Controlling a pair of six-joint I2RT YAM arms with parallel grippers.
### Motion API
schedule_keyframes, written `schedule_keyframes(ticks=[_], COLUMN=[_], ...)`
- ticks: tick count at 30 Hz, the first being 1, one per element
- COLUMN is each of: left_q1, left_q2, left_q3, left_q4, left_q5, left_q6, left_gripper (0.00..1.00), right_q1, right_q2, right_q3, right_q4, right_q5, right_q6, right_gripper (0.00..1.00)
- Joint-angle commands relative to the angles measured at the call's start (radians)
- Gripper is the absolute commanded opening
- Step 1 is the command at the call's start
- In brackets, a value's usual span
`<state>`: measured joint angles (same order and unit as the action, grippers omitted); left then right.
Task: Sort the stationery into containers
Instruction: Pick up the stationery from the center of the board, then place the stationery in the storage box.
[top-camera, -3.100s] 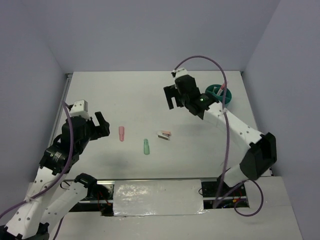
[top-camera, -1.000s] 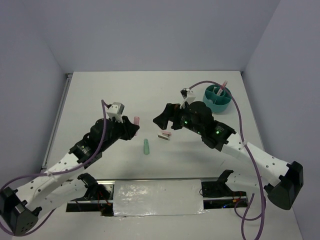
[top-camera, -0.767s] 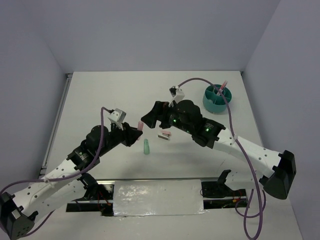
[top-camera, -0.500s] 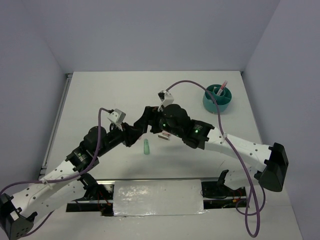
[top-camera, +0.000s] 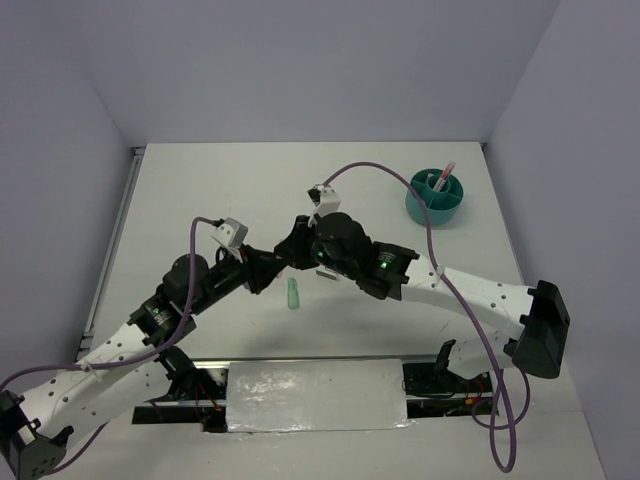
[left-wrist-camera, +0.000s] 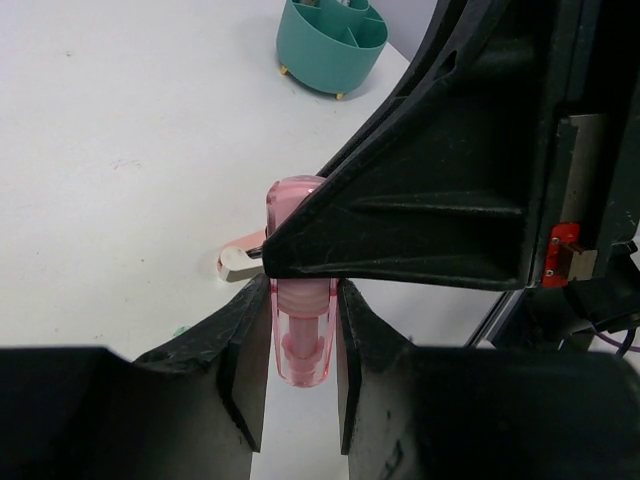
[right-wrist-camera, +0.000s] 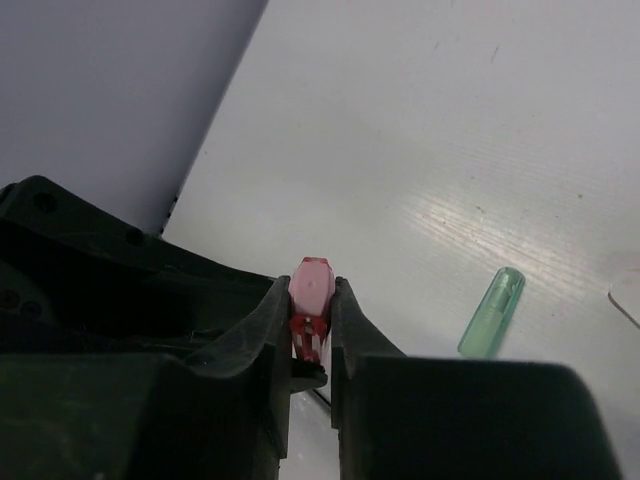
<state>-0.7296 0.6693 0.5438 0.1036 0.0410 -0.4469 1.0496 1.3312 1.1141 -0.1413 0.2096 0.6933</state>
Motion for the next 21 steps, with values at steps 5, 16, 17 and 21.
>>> schedule_keyframes(ticks=[5, 16, 17, 21], left_q1=[-0.007, -0.007, -0.007, -0.007], left_q2=[-0.007, 0.055, 0.038, -0.06], left_q3=[0.067, 0.429, 0.421, 0.344], left_q4=[-0.068, -0.823, -0.829, -0.761], left_q5=[-0.067, -0.328, -0.332, -0.285], left_q6=[-0.048, -0.09, -0.075, -0.067], left_gripper=[0.99, 0.99, 0.99, 0.99], right_q1=[-0.116, -0.942, -0.992, -1.255], right_q2=[-0.075, -0.037, -0.017, 0.107], right_q3=[-0.054, -0.054, -0.037, 0.019], right_q4=[0.213, 0.305, 0.316, 0.457], right_q5=[-0.115, -0.515, -0.55, -0.754], right_q6=[-0.305, -0.633, -0.635, -0.566], right_gripper=[0.0, 0.0, 0.0, 0.0])
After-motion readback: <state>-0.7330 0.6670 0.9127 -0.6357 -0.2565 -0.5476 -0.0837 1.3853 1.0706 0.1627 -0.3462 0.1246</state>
